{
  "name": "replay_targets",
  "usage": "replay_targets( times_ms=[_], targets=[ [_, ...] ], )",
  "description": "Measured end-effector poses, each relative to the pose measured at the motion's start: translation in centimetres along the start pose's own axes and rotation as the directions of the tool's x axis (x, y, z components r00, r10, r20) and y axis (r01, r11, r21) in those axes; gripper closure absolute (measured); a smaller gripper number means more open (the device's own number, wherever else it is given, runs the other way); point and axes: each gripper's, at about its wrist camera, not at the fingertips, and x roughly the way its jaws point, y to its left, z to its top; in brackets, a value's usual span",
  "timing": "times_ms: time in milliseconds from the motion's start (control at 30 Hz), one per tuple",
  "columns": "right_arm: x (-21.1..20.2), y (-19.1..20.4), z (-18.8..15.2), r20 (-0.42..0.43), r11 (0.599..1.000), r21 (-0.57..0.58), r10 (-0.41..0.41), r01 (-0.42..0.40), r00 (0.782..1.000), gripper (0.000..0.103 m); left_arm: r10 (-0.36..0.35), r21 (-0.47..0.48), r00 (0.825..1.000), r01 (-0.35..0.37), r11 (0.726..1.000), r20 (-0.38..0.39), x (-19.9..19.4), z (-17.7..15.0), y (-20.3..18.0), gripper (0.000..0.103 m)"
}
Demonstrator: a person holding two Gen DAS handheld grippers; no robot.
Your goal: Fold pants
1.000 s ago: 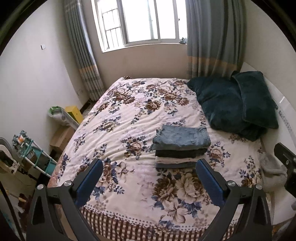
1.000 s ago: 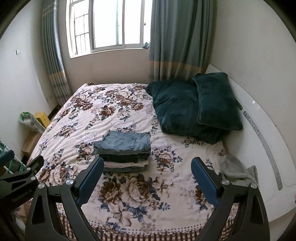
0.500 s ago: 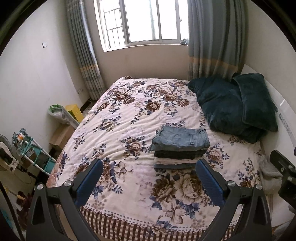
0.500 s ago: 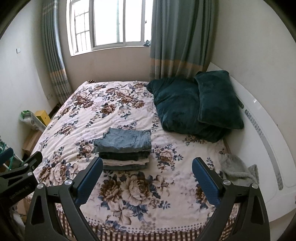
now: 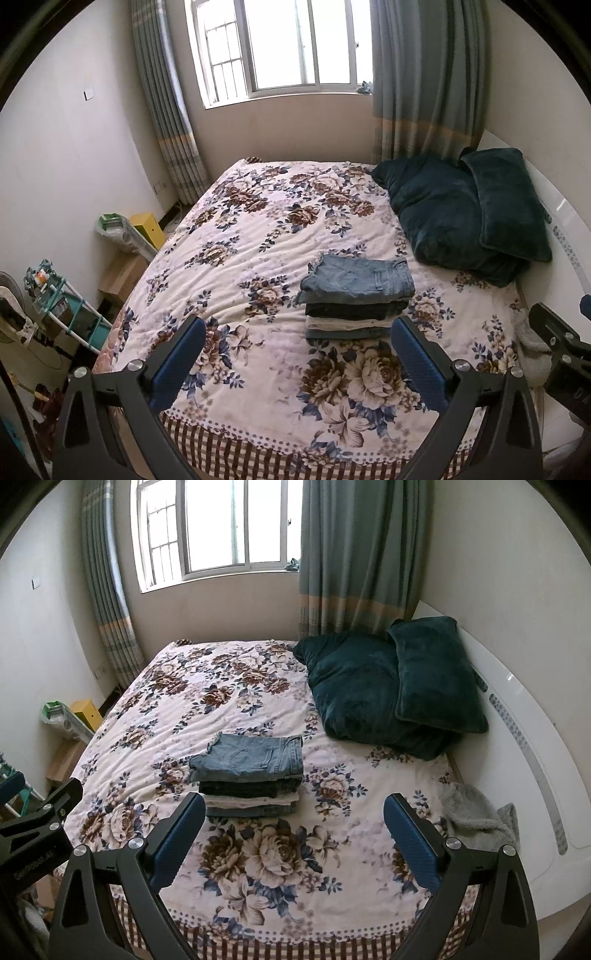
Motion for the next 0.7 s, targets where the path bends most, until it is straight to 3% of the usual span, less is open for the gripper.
replay_targets(
  times_ms=[433, 700],
  targets=[
    [0.0, -0.3, 0.1, -0.001, 1.000, -0.002, -0.001, 0.001, 1.000, 0.004, -0.005, 0.000, 1.000, 0.005, 1.000, 0.007, -0.4, 0.1, -0.1, 0.000],
    [-0.1, 0.6, -1.6, -0.006, 1.000, -0.005, 0.004, -0.004, 1.000, 0.004, -0.004, 0.003, 1.000, 0.004, 1.000, 0.010, -0.9, 0.0, -0.3, 0.000]
  ],
)
